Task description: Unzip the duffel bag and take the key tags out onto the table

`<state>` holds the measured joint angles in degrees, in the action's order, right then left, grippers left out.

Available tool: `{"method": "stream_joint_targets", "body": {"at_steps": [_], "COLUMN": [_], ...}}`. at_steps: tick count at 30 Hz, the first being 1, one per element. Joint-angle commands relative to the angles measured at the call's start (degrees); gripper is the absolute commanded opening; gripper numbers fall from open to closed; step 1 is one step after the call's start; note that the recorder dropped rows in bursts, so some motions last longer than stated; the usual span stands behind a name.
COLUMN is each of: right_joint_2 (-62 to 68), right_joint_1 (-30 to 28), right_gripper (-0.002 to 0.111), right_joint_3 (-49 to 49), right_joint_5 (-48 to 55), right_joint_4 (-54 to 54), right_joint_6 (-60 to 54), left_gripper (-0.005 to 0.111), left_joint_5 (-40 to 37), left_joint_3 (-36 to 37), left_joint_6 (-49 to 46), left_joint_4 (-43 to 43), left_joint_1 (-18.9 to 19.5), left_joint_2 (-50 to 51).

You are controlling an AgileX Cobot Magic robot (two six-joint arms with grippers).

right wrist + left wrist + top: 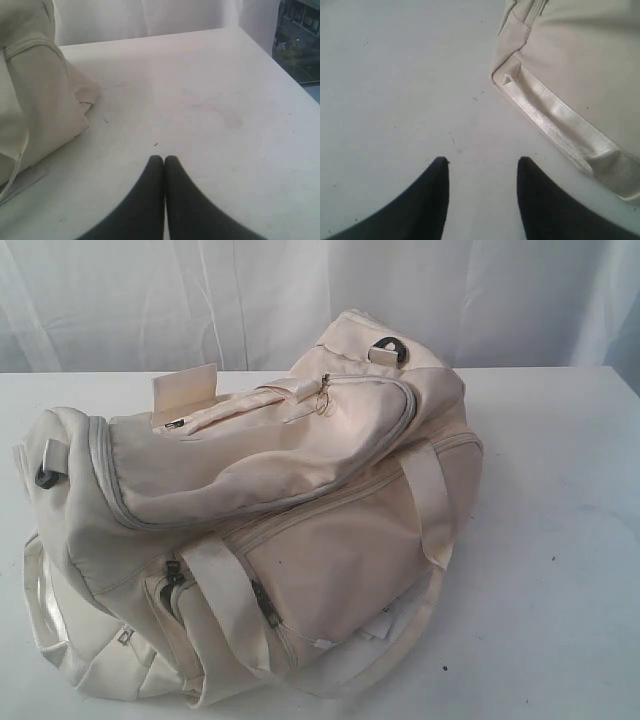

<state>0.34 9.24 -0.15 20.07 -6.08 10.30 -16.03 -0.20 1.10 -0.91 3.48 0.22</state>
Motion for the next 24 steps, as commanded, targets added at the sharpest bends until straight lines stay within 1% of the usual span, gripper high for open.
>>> {"method": "stream_joint_targets", "body": {"at_steps": [1,3,6,8,10,12,13,15,16,17,18,19,20,21,22,24], "right_joint_2": [-0.3,-0.3,-0.3,-0.3,-0.3,-0.3,-0.3,-0.3,-0.3,-0.3,-0.3,-0.3,-0.3,-0.3,-0.3,-0.3], "right_joint_1": [0.3,0.3,0.3,0.3,0.3,0.3,0.3,0.3,0.3,0.3,0.3,0.3,0.3,0.3,0.3,0.3], "right_gripper": [0.0,0.0,0.0,0.0,0.0,0.0,0.0,0.0,0.0,0.0,0.0,0.0,0.0,0.0,0.0,0.0], "right_joint_3": [0.1,0.1,0.1,0.1,0.1,0.1,0.1,0.1,0.1,0.1,0.1,-0.1,-1.1,-1.8,-2.8,-5.4], "right_joint_5": [-0.3,-2.0,-9.6,-16.3,-24.2,-31.4,-35.7,-44.4,-49.1,-54.0,-57.0,-56.9,-56.7,-56.8,-57.0,-55.2], "right_joint_4": [0.0,0.0,0.0,0.1,0.3,0.3,0.3,0.7,2.2,4.9,7.5,12.3,16.3,16.8,16.0,11.1], "right_joint_6": [0.4,0.4,0.4,0.4,0.4,0.4,0.4,0.4,0.7,3.3,6.5,10.3,11.1,7.8,1.7,-6.9], "left_gripper": [0.048,0.048,0.048,0.048,0.048,0.048,0.048,0.048,0.048,0.048,0.048,0.048,0.048,0.048,0.048,0.048], "left_joint_5": [0.1,0.4,4.4,8.8,12.4,15.5,17.4,20.4,21.8,23.3,24.6,25.4,25.8,25.6,25.4,25.4], "left_joint_3": [0.2,0.2,0.2,0.2,0.2,0.2,0.2,0.2,0.2,0.2,0.2,0.2,0.2,0.2,0.2,-0.9], "left_joint_6": [-0.1,-0.1,0.6,1.1,4.4,6.5,6.8,7.0,7.8,8.9,10.1,11.8,12.4,12.4,12.4,12.3], "left_joint_4": [0.4,0.4,3.7,10.6,20.6,25.7,26.9,27.0,27.0,27.0,27.0,27.0,27.0,27.0,26.4,23.5], "left_joint_1": [-0.3,-0.3,-0.3,-0.3,-0.3,-0.3,-0.3,-0.3,-0.3,-0.3,-0.3,-0.3,-0.3,-0.3,-0.3,-0.3], "left_joint_2": [-0.2,-0.2,-0.2,-0.2,-0.2,-0.2,-0.2,-0.2,-0.2,-0.2,-0.2,-0.2,-0.2,-0.2,-0.2,-0.2]}}
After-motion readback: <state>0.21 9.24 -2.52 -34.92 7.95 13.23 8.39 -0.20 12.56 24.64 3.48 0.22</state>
